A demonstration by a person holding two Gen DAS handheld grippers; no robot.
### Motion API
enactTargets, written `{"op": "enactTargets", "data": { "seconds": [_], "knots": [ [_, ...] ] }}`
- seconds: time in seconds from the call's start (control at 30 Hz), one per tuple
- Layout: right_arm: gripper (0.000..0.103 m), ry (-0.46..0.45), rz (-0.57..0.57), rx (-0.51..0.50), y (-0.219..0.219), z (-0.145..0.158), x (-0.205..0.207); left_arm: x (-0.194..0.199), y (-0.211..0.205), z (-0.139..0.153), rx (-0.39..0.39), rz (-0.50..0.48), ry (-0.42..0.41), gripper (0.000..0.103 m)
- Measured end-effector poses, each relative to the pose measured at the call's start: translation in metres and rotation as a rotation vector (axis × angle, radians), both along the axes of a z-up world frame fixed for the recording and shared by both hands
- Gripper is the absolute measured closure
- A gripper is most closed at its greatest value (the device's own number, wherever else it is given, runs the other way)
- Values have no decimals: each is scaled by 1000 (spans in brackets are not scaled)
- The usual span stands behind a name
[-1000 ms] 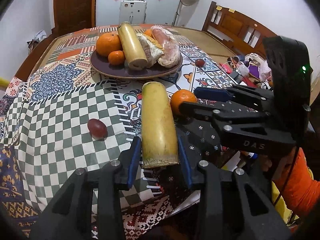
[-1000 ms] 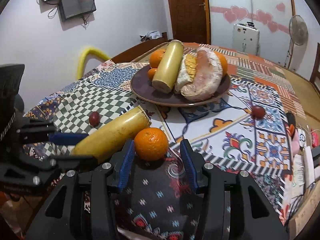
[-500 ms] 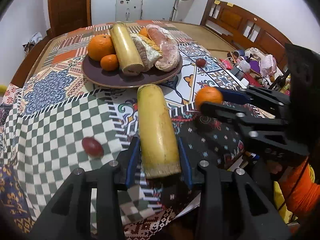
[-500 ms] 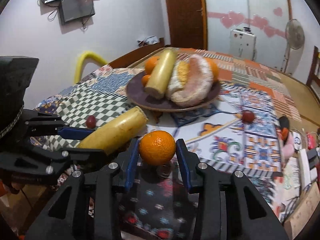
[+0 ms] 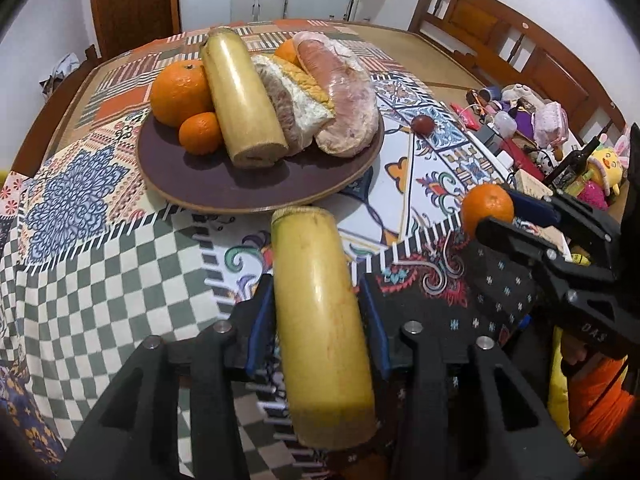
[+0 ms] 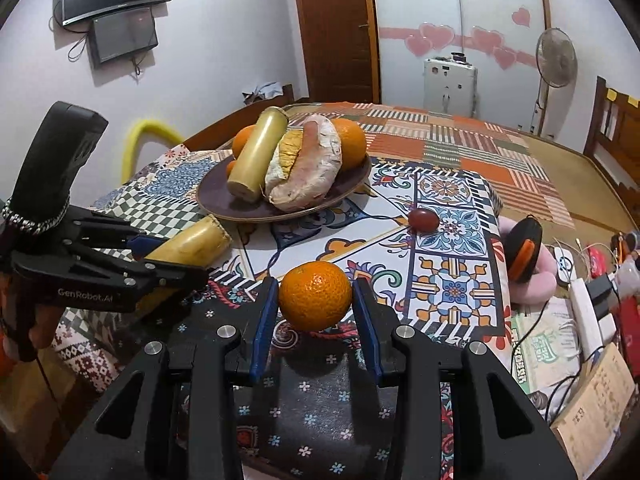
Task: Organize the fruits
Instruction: 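Carry the gourd with the left gripper while the right carries the mandarin over the plate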
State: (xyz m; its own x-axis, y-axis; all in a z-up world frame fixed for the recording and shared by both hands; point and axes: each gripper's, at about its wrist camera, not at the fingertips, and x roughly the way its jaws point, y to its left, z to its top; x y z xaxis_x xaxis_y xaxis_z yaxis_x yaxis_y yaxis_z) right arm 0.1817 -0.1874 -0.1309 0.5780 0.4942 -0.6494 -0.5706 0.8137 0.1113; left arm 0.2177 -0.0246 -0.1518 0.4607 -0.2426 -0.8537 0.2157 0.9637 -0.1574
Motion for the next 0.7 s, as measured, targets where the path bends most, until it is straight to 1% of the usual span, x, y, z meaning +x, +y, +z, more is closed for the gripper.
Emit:
{"op": "enactTargets", "data": {
  "seconds": [0.13,0.23,0.3,0.33,0.43,0.53,0.7],
  "knots": [
    [68,2,5,26,-4,0,1,8,-4,0,22,6,-14,58],
    [68,5,4,22,-4,-2,2,11,-8,-1,38,14,-34,58],
    [68,5,2,18,-5,-2,3,11,-7,-2,44,22,-46,62],
    [68,4,-2,17,-6,-1,3,11,-5,-2,35,21,-45,64],
    [68,0,-11,23,-8,2,4,8,1,1,-23,30,-44,66],
    [68,-15,-11,9,-6,7,5,0,7,8,-28,36,-71,67],
    [68,-50,-4,1,3,18,6,-22,18,33,-41,47,-151,67]
  ]
}}
